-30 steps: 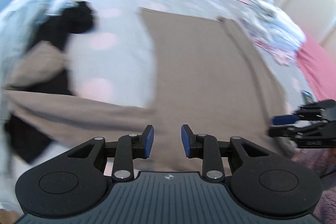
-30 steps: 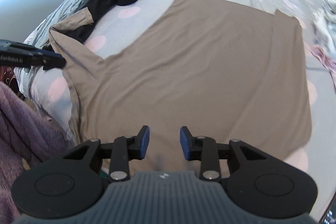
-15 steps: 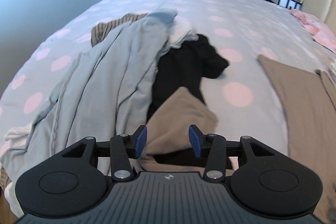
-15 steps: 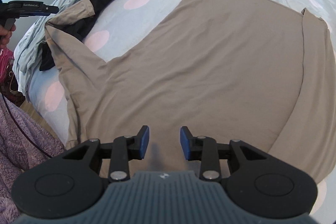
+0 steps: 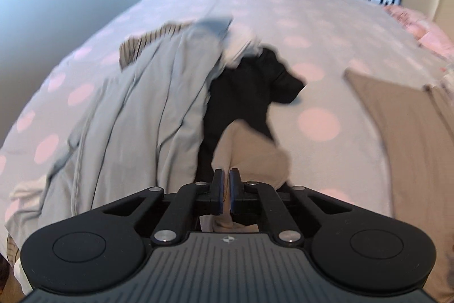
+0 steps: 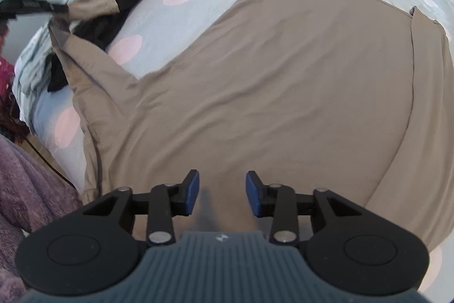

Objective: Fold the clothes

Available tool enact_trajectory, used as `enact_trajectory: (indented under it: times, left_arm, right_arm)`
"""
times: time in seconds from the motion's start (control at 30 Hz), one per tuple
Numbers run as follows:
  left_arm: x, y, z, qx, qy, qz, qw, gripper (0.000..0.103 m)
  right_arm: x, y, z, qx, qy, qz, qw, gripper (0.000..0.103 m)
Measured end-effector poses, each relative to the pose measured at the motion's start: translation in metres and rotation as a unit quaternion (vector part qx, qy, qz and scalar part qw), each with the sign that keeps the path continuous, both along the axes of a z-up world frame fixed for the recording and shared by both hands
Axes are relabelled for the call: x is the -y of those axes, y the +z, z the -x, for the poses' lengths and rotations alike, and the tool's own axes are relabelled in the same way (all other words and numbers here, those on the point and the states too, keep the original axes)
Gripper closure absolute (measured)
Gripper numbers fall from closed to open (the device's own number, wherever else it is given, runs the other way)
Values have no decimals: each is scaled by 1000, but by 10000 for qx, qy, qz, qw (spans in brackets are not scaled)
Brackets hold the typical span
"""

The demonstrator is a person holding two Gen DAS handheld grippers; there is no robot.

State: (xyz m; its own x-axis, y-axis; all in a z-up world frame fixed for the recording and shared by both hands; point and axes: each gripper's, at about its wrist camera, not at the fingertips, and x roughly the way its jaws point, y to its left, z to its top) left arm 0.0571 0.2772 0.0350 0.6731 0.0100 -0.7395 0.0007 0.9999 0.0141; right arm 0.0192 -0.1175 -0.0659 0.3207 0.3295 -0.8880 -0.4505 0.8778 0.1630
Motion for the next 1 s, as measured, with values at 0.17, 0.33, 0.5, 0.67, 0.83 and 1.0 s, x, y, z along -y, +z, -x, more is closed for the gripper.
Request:
enact_trajectory:
  times: [0.17, 0.33, 0.5, 0.67, 0.83, 1.0]
  left_arm:
    - [40, 38, 31, 414, -554, 477, 9965, 101]
    - [94, 51, 58, 634, -902, 1124, 9875, 101]
    - [161, 37, 81, 554, -1324, 1383, 9799, 101]
    - [222, 9, 100, 422, -1717, 1455, 9734, 101]
    - [268, -32, 125, 63, -2165, 1125, 9698, 101]
    - [283, -76, 140, -616, -2524, 720, 9630, 101]
  right_arm:
    - [1, -1, 8, 32, 66, 295, 9995, 55]
    - [9, 2, 15, 79, 25, 280, 9996, 55]
    - [20, 8, 23, 160, -54, 233, 9996, 54]
    - [37, 15, 28, 251, -283, 151, 9992, 54]
    - [58, 18, 31, 308, -589, 122, 9977, 54]
    - [70, 15, 39, 317, -718, 16, 9969, 55]
